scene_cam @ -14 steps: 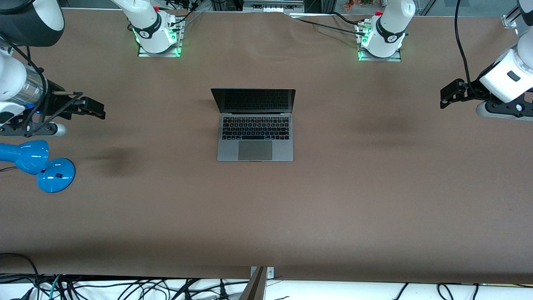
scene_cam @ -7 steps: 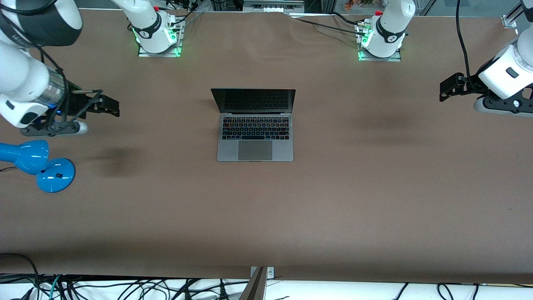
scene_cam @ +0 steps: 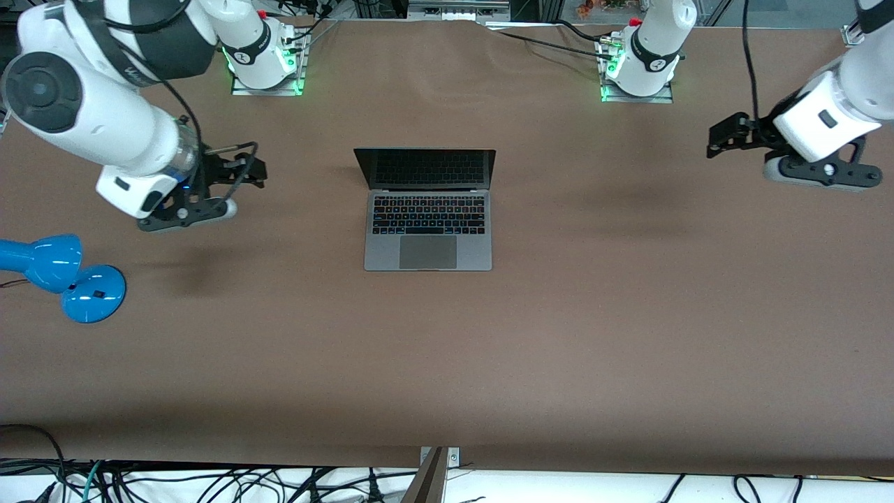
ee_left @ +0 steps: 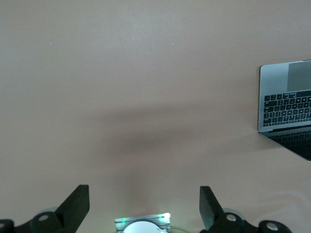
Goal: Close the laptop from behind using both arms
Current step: 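Move both grippers toward the laptop's screen hinge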
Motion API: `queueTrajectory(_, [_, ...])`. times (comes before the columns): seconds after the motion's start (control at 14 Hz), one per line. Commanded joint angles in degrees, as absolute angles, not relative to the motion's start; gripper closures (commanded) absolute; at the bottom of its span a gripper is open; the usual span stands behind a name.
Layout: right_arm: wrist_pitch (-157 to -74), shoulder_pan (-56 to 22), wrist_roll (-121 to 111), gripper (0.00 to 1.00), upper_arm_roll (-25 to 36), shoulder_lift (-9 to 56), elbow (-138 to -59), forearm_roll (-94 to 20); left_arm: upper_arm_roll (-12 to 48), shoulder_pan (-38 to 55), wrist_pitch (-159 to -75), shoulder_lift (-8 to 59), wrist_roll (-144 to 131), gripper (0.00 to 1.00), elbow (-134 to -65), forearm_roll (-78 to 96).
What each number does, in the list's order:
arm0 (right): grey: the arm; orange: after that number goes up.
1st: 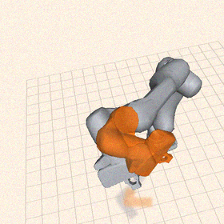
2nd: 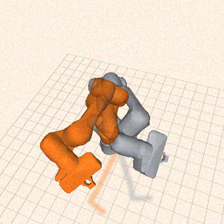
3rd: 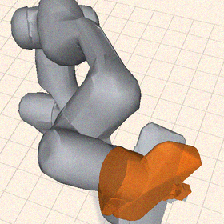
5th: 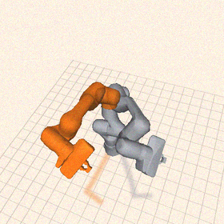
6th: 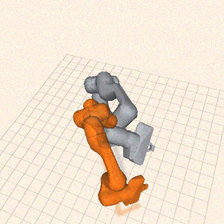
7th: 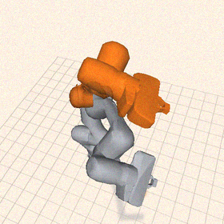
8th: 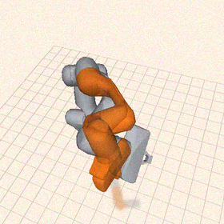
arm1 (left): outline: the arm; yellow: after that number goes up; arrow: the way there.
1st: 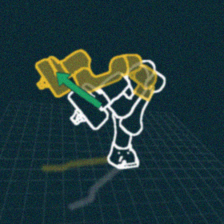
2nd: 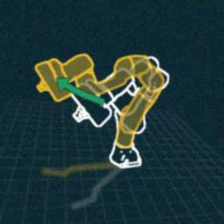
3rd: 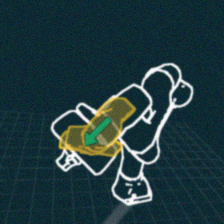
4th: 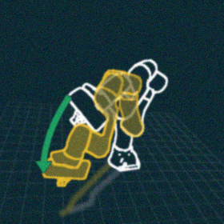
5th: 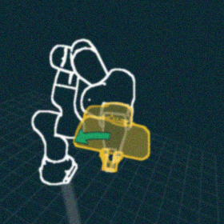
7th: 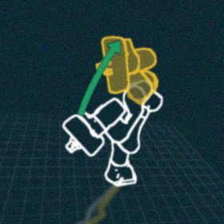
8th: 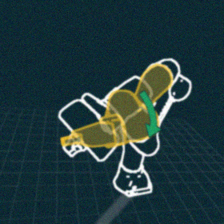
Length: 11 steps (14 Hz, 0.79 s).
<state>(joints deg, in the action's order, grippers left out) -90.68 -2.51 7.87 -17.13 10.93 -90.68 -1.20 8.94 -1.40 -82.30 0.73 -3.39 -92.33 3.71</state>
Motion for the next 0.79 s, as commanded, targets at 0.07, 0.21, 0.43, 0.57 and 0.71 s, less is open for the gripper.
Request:
queueTrajectory(0.07, [-90.88, -2.37, 18.42, 0.0, -22.58, 11.42, -90.7, -3.51, 13.52, -1.32, -81.39, 2.28, -13.15, 0.0, -93.08, 7.37])
queueTrajectory(0.21, [-90.97, -2.63, 24.93, 0.01, -25.21, 12.04, -90.62, -3.52, 17.38, -1.23, -81.39, 5.0, -21.15, 0.0, -92.99, 10.8])
queueTrajectory(0.43, [-91.23, -5.88, 33.64, 0.06, -26.19, 13.35, -90.79, -3.69, 23.97, -1.23, -82.17, 7.29, -26.7, 0.0, -92.99, 11.07])
queueTrajectory(0.57, [-90.62, -6.94, 37.08, 0.12, -26.37, 13.97, -91.4, -7.71, 27.93, -1.23, -82.35, 9.57, -32.41, 0.0, -92.99, 11.16])
queueTrajectory(0.71, [-90.44, -7.03, 38.41, 0.17, -26.54, 14.24, -92.63, -12.63, 32.24, -1.14, -82.53, 10.28, -36.1, 0.0, -93.08, 11.16])
